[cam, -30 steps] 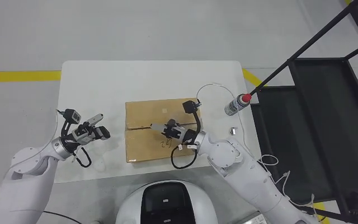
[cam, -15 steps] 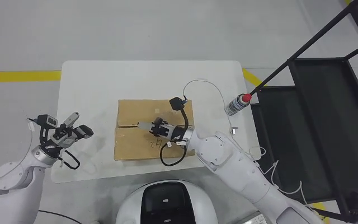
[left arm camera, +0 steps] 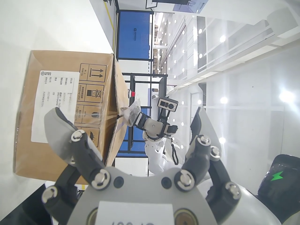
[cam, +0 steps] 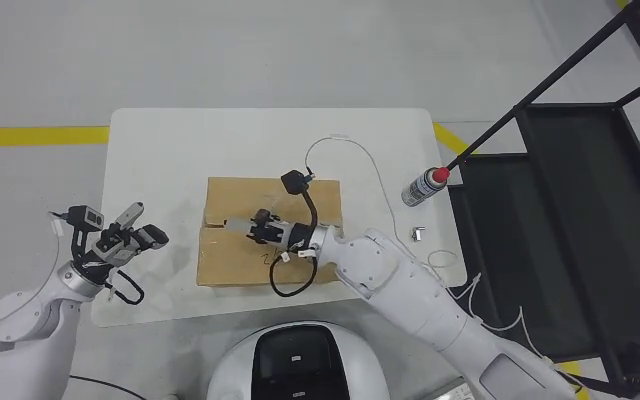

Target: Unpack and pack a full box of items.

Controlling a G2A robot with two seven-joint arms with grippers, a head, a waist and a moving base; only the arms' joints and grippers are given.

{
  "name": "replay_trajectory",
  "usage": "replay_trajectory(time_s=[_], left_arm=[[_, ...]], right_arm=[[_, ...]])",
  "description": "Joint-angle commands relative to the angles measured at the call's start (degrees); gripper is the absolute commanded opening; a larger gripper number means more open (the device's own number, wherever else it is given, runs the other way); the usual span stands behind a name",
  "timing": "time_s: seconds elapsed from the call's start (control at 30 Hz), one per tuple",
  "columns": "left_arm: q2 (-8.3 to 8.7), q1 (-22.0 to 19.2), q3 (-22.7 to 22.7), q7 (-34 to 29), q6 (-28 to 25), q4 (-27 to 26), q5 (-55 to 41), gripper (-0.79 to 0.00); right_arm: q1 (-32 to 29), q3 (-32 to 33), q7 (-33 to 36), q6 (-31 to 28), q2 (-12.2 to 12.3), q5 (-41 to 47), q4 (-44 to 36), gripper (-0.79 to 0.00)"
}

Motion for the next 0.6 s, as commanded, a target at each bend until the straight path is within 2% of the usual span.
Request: replay_trajectory(time_s=[0.0,0.23,0.57], left_arm=[[-0.02,0.0,0.0,0.1,0.1,-0.1,0.2,0.0],[-0.06,0.6,-0.6,0.6,0.1,-0.6,0.6,0.0],[-0.09,3.9,-4.0,2.9,-1.4,-1.7,-0.6,0.0]], right_arm=[[0.8,-0.6,0.0,0.2,-0.3,-0.3,0.8,0.0],[3.8,-3.1,-1.0,1.5,-2.0,-0.5,4.7,0.0],[6.2,-5.3,-2.1,1.4,-4.2,1.2,7.5,0.0]])
